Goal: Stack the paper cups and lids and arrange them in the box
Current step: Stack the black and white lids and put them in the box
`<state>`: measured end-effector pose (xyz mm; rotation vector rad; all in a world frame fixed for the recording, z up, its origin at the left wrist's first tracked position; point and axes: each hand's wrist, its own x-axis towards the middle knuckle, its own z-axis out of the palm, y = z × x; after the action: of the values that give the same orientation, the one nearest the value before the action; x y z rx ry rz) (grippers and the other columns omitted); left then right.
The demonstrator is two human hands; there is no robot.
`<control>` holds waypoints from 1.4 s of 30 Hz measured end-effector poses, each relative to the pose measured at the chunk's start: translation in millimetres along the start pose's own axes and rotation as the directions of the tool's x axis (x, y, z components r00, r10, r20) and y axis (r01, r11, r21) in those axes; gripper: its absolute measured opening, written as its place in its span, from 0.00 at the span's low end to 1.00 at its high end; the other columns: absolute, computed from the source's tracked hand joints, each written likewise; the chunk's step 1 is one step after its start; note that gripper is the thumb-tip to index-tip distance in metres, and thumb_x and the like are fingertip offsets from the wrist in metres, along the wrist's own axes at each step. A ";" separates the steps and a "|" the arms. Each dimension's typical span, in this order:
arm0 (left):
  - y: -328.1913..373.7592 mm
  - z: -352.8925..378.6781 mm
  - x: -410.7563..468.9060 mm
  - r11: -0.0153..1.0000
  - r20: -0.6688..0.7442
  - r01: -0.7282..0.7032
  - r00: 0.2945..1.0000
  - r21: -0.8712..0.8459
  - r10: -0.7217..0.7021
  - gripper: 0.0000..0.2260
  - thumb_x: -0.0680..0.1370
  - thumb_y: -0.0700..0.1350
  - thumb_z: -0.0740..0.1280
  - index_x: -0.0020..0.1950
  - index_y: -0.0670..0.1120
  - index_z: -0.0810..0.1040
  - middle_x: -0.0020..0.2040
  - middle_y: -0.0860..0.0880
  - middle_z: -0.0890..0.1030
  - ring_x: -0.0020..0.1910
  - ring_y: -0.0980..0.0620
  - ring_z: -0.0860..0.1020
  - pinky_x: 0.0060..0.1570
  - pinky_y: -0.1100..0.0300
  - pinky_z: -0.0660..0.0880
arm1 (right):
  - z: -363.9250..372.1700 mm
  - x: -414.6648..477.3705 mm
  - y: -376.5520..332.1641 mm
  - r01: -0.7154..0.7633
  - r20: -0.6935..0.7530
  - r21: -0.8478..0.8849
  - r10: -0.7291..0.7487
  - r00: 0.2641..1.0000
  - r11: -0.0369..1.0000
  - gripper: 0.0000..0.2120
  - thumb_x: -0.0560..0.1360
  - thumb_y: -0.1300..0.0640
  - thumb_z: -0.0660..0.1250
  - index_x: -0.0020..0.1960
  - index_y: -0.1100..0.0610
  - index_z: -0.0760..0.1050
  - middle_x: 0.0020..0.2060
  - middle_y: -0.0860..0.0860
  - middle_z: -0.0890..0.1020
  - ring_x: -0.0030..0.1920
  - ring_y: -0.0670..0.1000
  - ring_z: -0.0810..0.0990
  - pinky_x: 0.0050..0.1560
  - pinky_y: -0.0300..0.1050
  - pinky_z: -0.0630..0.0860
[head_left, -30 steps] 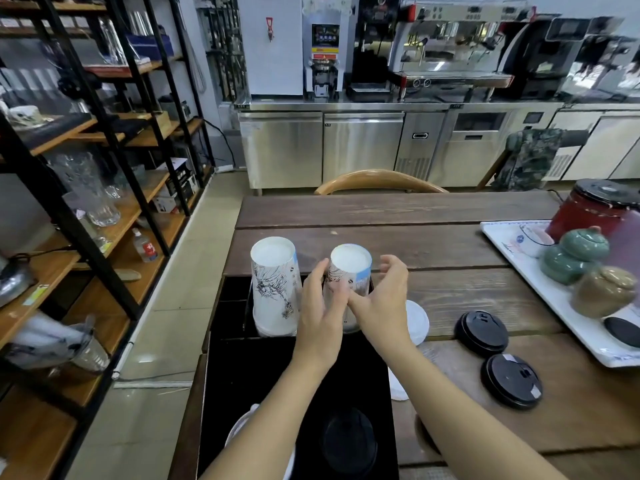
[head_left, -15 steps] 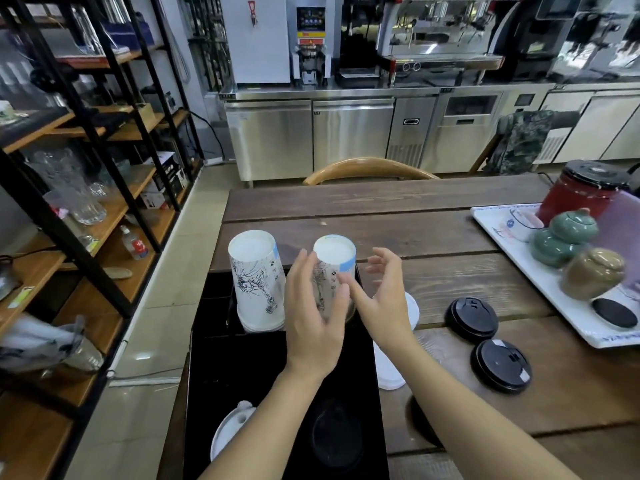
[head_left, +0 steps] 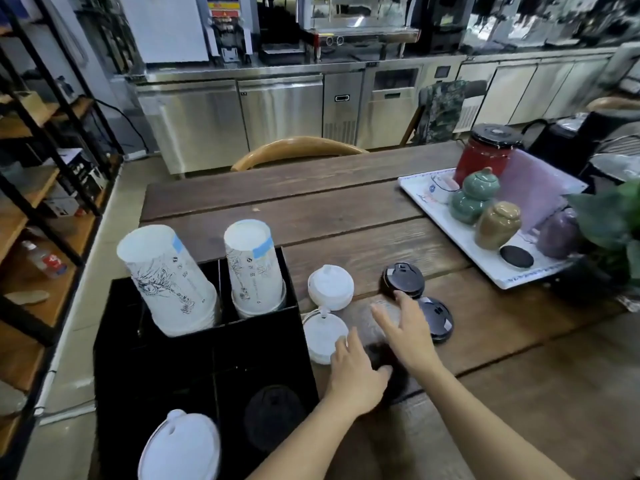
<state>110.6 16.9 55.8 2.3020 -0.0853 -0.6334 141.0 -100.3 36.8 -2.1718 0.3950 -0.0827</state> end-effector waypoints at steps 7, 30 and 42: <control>-13.8 35.1 14.8 0.940 -0.050 0.245 0.963 -0.236 -0.264 0.33 0.74 0.47 0.69 0.73 0.42 0.56 0.73 0.42 0.61 0.71 0.41 0.64 0.69 0.49 0.65 | -5.2 -20.6 45.8 -0.141 0.193 -0.315 0.209 0.959 0.938 0.11 0.73 0.41 0.64 0.45 0.48 0.71 0.49 0.54 0.77 0.58 0.58 0.75 0.48 0.48 0.67; 72.9 44.6 77.4 0.485 0.039 0.201 0.946 -0.851 -0.322 0.22 0.73 0.36 0.70 0.66 0.41 0.71 0.61 0.42 0.78 0.57 0.45 0.76 0.60 0.47 0.76 | -68.5 30.0 71.9 -0.156 -0.053 0.370 0.189 0.981 0.916 0.15 0.72 0.48 0.69 0.52 0.55 0.71 0.50 0.53 0.78 0.51 0.50 0.78 0.48 0.44 0.76; 87.1 69.3 107.8 0.617 -0.024 0.272 0.904 -0.738 -0.426 0.17 0.75 0.41 0.68 0.63 0.42 0.73 0.54 0.46 0.76 0.50 0.48 0.73 0.54 0.51 0.74 | -67.9 74.6 110.2 -0.230 0.087 0.016 0.228 0.970 0.973 0.25 0.71 0.37 0.61 0.52 0.58 0.74 0.50 0.57 0.78 0.54 0.58 0.76 0.56 0.58 0.74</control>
<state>183.3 -116.9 27.4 1.5728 0.6354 -0.4953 170.3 -236.4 -17.3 -2.0815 0.5892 0.1324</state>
